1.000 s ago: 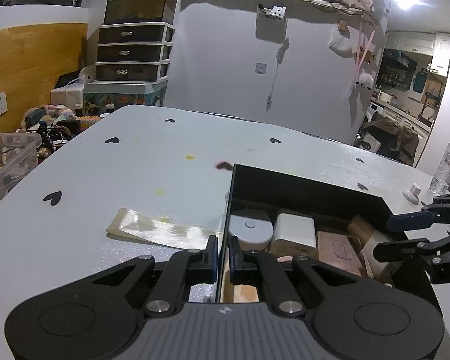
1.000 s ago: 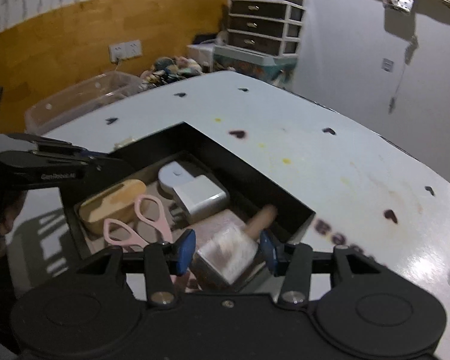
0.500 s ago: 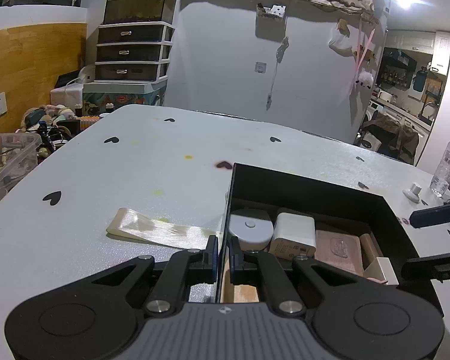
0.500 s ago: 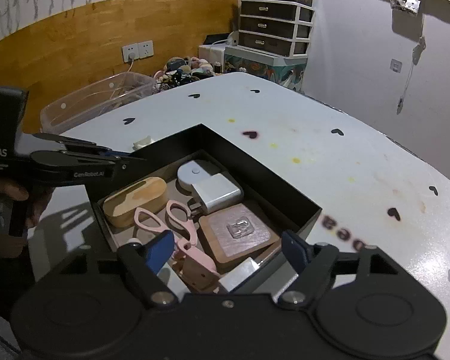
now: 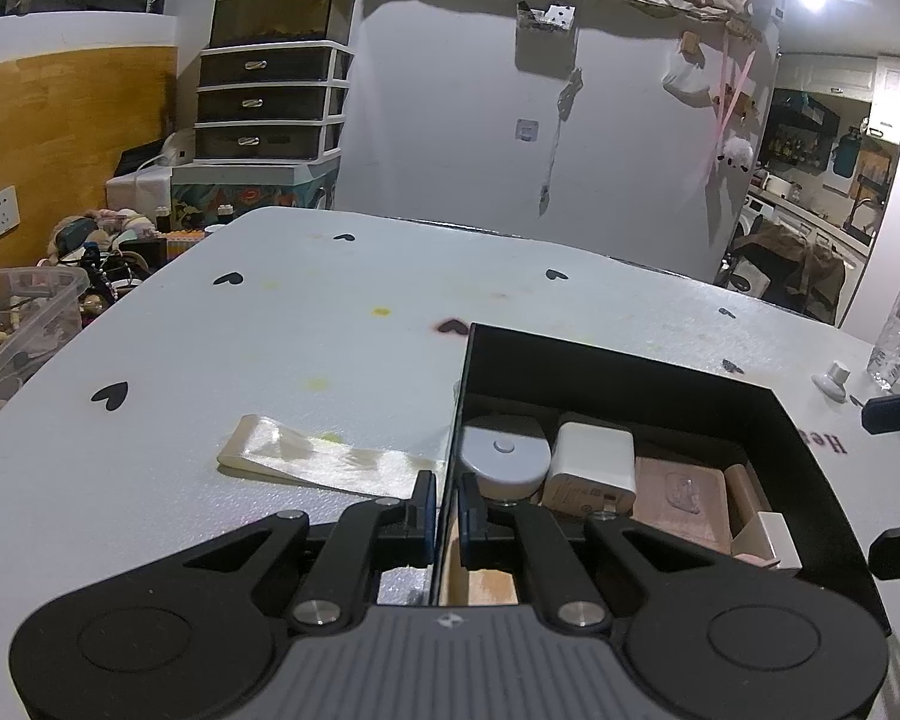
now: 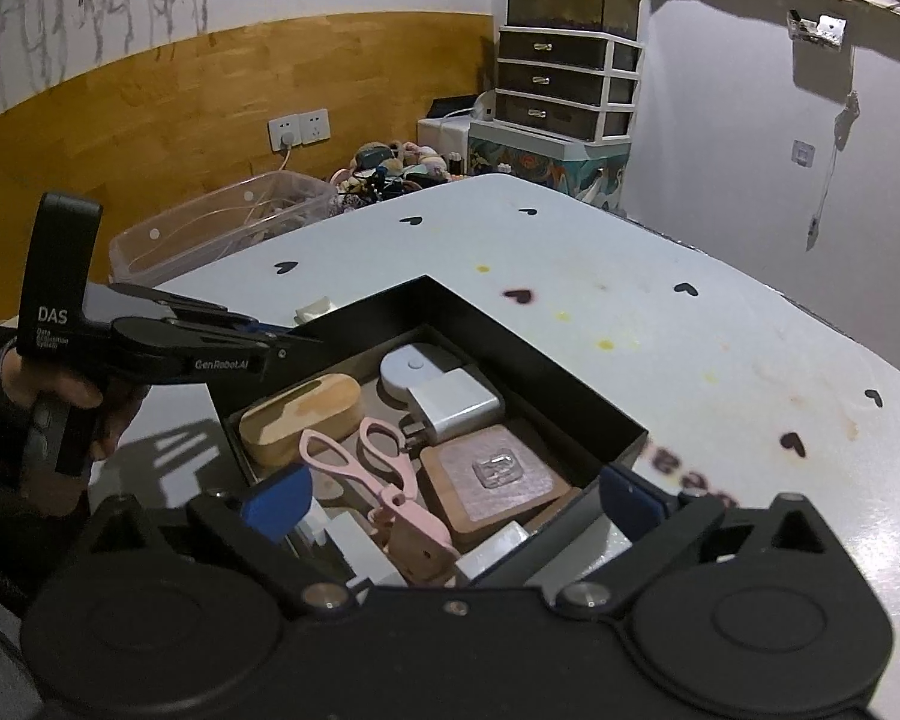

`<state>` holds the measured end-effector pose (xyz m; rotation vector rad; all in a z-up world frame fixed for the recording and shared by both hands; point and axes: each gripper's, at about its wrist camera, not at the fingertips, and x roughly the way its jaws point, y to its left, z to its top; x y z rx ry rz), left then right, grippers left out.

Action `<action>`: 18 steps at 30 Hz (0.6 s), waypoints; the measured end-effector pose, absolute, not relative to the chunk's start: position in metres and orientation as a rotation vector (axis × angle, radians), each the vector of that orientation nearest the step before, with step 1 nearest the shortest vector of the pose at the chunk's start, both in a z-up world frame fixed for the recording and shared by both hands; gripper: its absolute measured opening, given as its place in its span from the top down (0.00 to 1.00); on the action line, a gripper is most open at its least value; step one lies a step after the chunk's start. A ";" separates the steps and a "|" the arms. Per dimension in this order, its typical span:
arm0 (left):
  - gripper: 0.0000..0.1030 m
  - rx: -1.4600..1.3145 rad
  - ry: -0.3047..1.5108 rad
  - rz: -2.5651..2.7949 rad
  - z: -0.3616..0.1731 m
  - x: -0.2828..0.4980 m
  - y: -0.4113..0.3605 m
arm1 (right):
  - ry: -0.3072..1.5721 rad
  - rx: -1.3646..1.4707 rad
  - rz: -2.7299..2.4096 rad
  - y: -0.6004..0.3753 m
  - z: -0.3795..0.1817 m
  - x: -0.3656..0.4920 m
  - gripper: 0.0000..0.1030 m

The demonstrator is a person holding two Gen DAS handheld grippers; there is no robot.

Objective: Organize rigid objects
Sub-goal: 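Move the right gripper to the white knob-shaped cap and grasp it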

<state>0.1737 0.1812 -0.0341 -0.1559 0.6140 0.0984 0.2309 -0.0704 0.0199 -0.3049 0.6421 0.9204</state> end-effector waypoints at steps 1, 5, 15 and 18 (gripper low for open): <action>0.94 -0.155 0.615 0.100 -0.034 0.174 0.181 | 0.641 -0.303 0.917 -0.072 0.020 0.231 0.00; 0.94 -0.154 0.618 0.104 -0.033 0.173 0.181 | 0.633 -0.288 0.884 -0.080 0.019 0.234 0.00; 0.94 -0.150 0.630 0.128 -0.031 0.174 0.178 | 0.640 -0.248 0.723 -0.115 0.008 0.252 0.00; 0.94 -0.146 0.633 0.137 -0.030 0.174 0.177 | 0.652 -0.221 0.669 -0.130 0.002 0.260 0.00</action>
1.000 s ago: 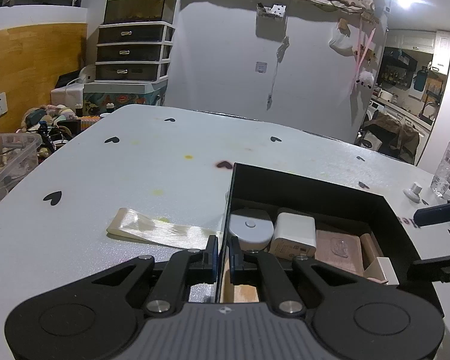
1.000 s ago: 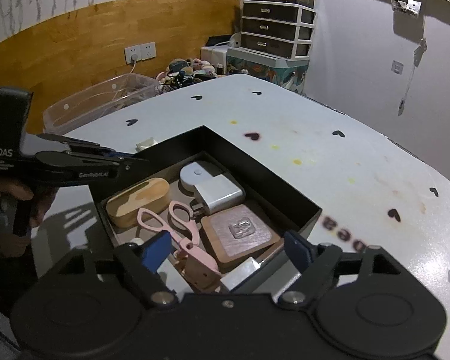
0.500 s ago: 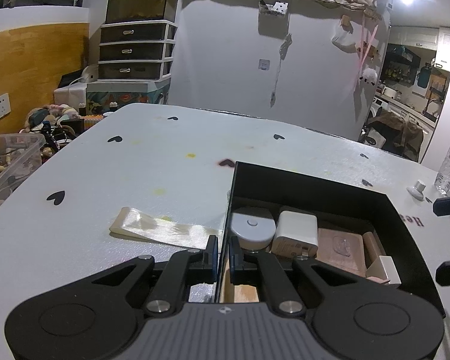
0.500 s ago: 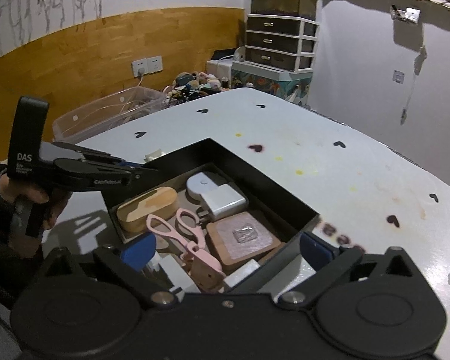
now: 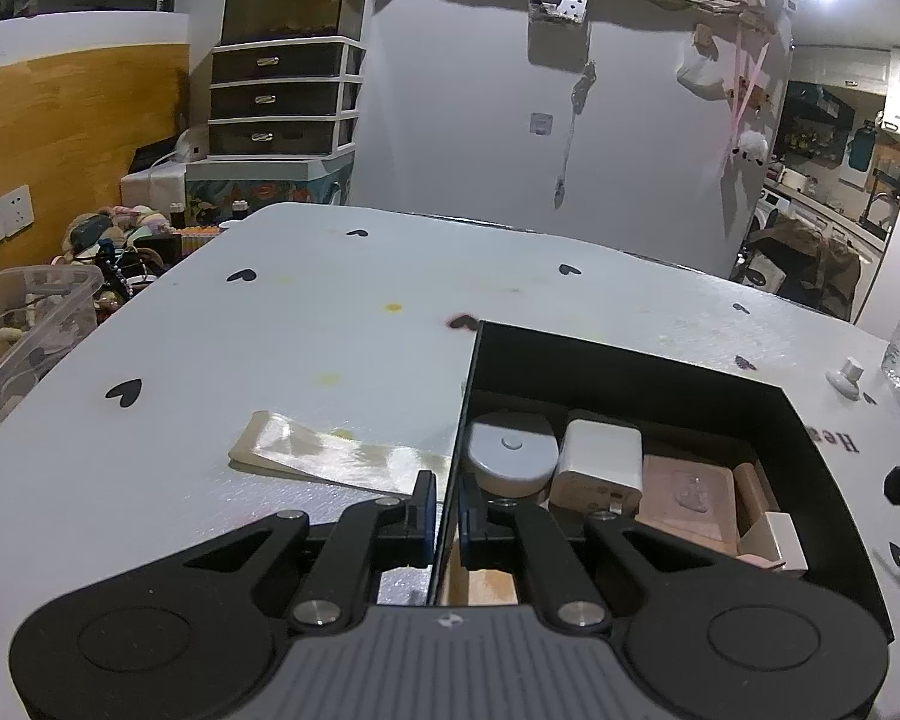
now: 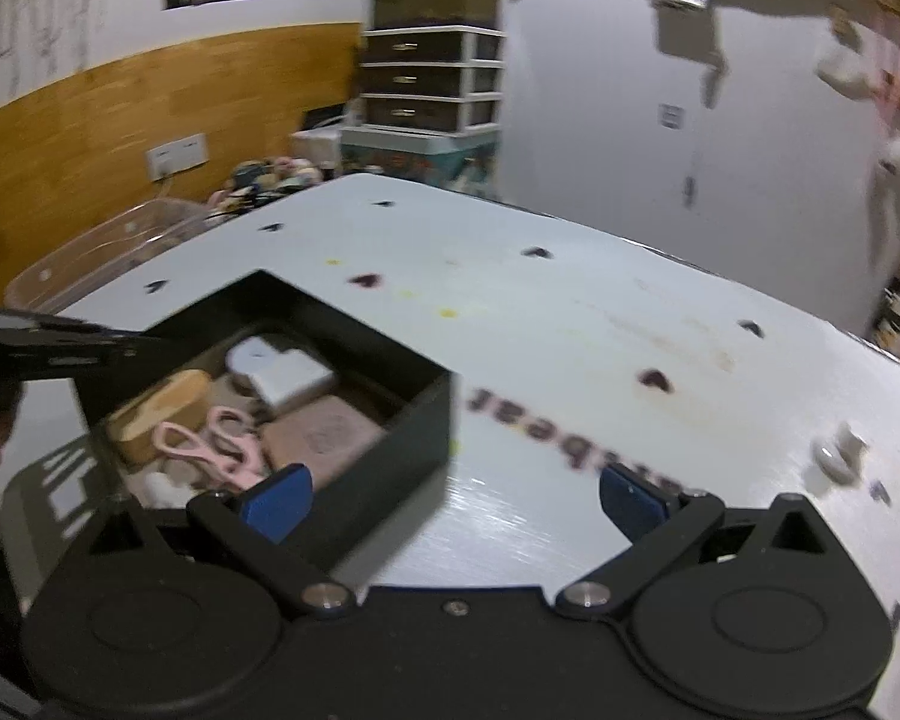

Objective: Organize rigid objects
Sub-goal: 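Move the right gripper to the white knob-shaped cap and grasp it, then carry the white cap into the black box and release it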

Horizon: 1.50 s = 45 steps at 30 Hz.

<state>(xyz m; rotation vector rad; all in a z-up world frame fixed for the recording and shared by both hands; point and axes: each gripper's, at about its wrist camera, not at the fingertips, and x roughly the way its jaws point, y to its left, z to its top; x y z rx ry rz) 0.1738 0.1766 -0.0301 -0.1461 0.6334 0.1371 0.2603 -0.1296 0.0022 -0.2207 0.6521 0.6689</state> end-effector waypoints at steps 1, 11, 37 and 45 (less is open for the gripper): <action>0.94 -0.145 0.634 0.140 -0.030 0.174 0.176 | 0.657 -0.212 0.650 -0.135 0.000 0.263 0.00; 0.94 -0.143 0.642 0.155 -0.030 0.175 0.175 | 0.676 -0.146 0.422 -0.191 -0.028 0.301 0.00; 0.94 -0.143 0.648 0.154 -0.032 0.176 0.176 | 0.712 -0.038 0.084 -0.258 -0.063 0.478 0.63; 0.94 -0.146 0.646 0.151 -0.033 0.176 0.176 | 0.704 -0.087 0.093 -0.249 -0.064 0.468 0.71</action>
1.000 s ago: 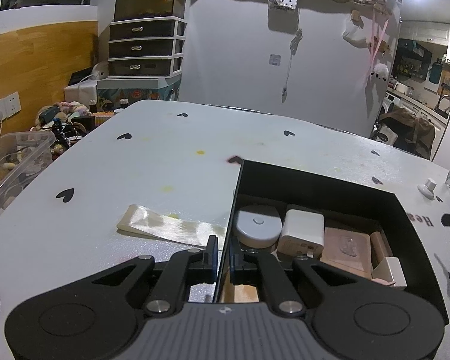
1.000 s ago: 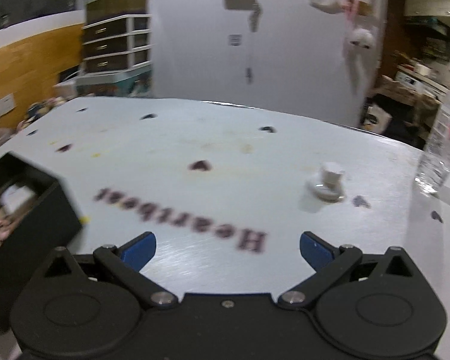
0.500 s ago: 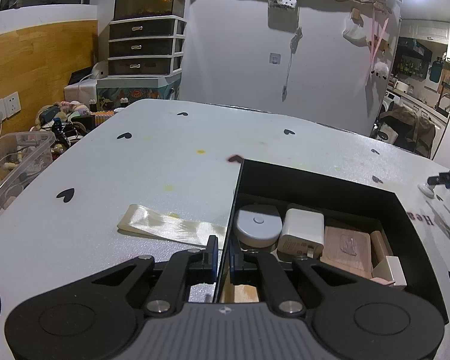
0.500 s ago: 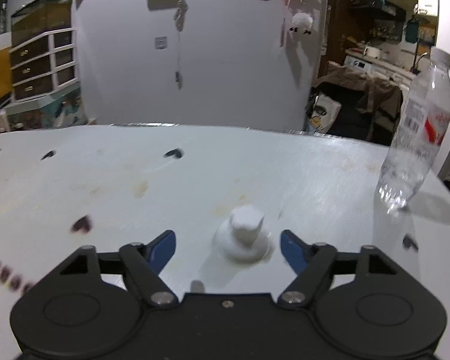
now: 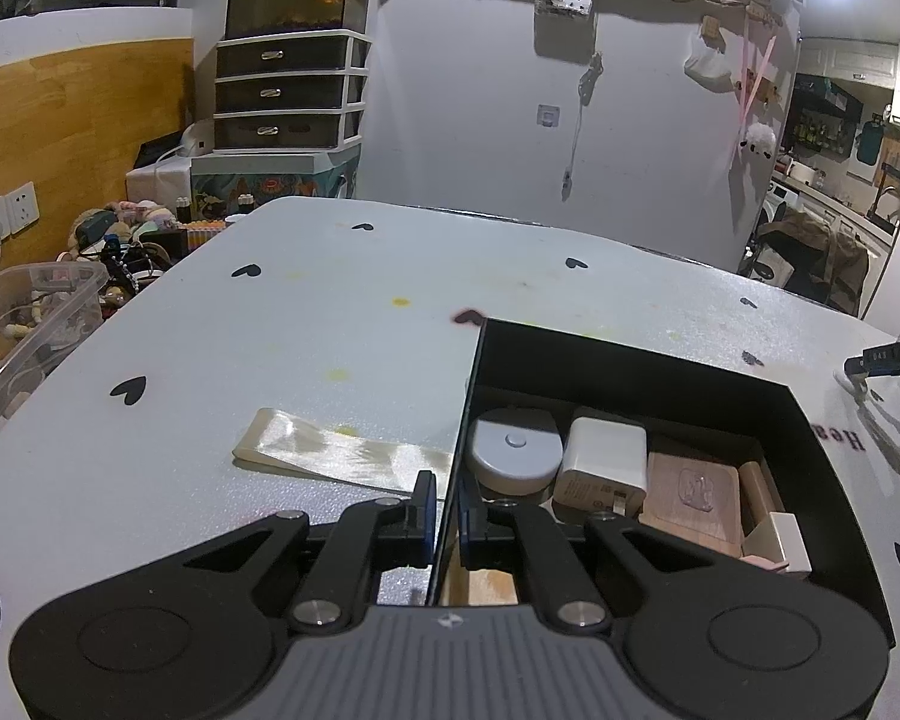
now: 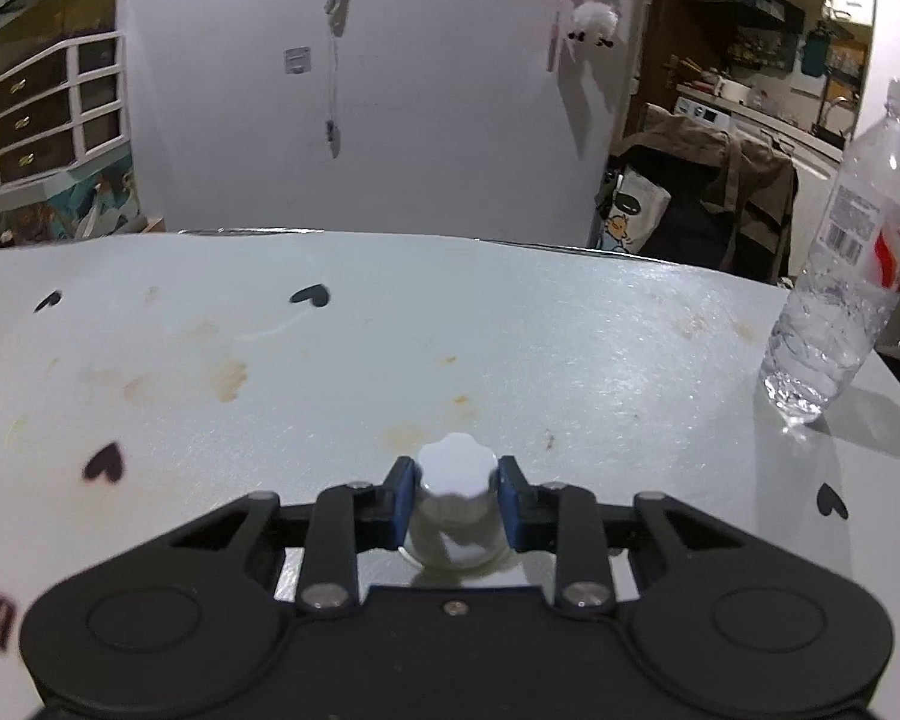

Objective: Organize rigid objects
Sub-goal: 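Carry the white cap into the black box and release it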

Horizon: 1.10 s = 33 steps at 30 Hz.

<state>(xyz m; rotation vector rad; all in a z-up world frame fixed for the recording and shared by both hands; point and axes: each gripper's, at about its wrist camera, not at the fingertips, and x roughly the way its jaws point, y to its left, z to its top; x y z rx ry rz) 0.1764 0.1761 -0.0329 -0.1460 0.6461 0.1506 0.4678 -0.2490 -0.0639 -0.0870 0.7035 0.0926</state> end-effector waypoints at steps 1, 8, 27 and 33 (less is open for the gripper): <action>0.94 -0.147 0.645 0.150 -0.033 0.176 0.176 | 0.697 -0.087 0.099 -0.247 -0.062 0.464 0.71; 0.94 -0.155 0.640 0.142 -0.032 0.175 0.177 | 0.628 -0.098 0.331 -0.200 -0.025 0.412 0.71; 0.94 -0.164 0.624 0.118 -0.032 0.174 0.180 | 0.636 -0.140 1.087 -0.038 0.030 0.290 0.71; 0.94 -0.164 0.624 0.109 -0.032 0.174 0.181 | 0.744 -0.142 1.150 -0.003 0.008 0.283 0.71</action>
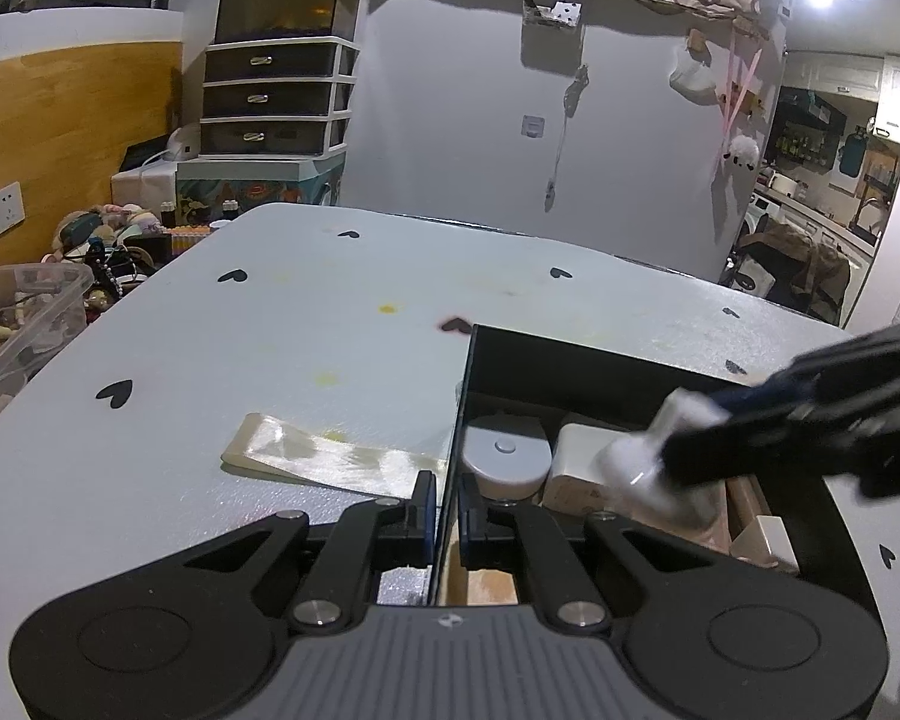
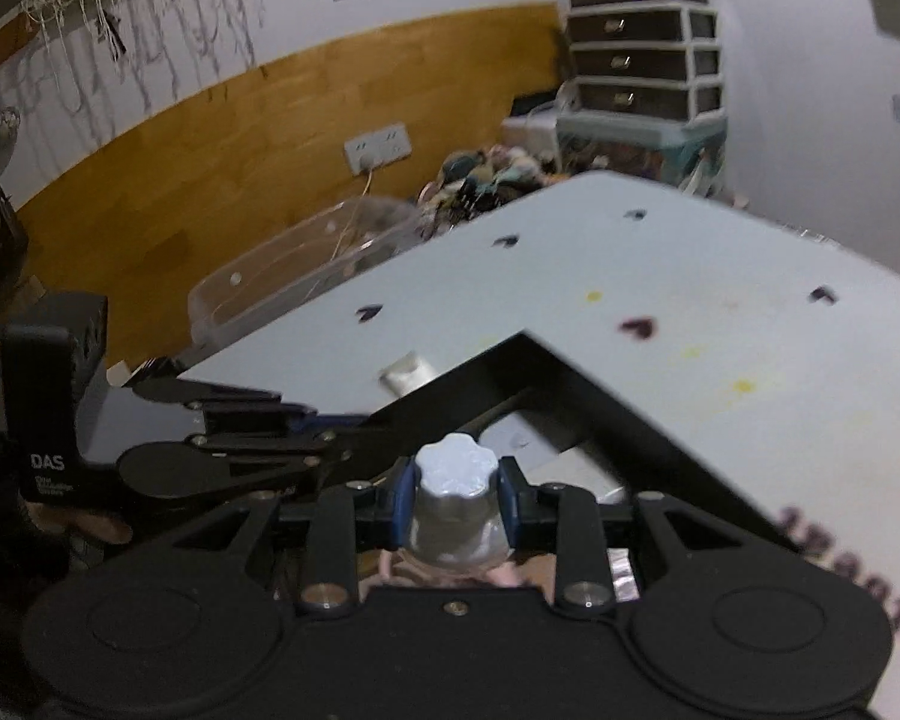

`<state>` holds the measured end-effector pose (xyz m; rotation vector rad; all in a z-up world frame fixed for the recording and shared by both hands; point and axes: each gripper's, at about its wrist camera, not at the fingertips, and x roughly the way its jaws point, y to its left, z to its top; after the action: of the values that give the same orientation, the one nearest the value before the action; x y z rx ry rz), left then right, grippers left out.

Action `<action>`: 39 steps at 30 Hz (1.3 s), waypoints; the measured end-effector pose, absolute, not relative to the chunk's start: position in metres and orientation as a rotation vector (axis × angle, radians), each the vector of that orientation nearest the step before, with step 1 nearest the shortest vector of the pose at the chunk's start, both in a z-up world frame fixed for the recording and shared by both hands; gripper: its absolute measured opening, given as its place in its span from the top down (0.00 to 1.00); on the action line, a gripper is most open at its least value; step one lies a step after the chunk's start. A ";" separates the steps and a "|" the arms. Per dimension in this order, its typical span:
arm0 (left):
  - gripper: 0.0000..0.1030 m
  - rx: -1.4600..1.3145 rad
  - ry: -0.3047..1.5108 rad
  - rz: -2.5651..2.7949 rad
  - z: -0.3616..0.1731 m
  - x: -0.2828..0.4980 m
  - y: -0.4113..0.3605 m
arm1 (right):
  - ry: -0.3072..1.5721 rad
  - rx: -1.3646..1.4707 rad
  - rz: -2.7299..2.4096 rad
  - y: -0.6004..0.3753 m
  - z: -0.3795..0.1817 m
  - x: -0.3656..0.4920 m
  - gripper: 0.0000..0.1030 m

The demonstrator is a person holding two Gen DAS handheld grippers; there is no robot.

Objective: Organize rigid objects
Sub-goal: 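Carry the white cap into the black box and release it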

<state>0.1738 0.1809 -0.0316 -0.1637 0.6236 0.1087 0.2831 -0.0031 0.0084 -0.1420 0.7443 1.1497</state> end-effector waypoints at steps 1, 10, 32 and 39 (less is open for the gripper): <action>0.94 -0.166 0.622 0.108 -0.032 0.174 0.181 | 0.758 -0.142 1.151 0.001 0.006 0.282 0.71; 0.94 -0.171 0.619 0.106 -0.032 0.174 0.182 | 0.818 -0.180 1.138 0.008 -0.007 0.274 0.41; 0.94 -0.170 0.619 0.105 -0.032 0.174 0.182 | 0.778 -0.205 1.102 0.011 -0.011 0.275 0.41; 0.94 -0.170 0.618 0.103 -0.031 0.174 0.181 | 0.811 -0.268 1.117 0.014 -0.019 0.274 0.71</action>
<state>0.1738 0.1814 -0.0307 -0.1697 0.6182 0.1033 0.2741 0.0143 -0.0193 -0.2680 0.8109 1.1169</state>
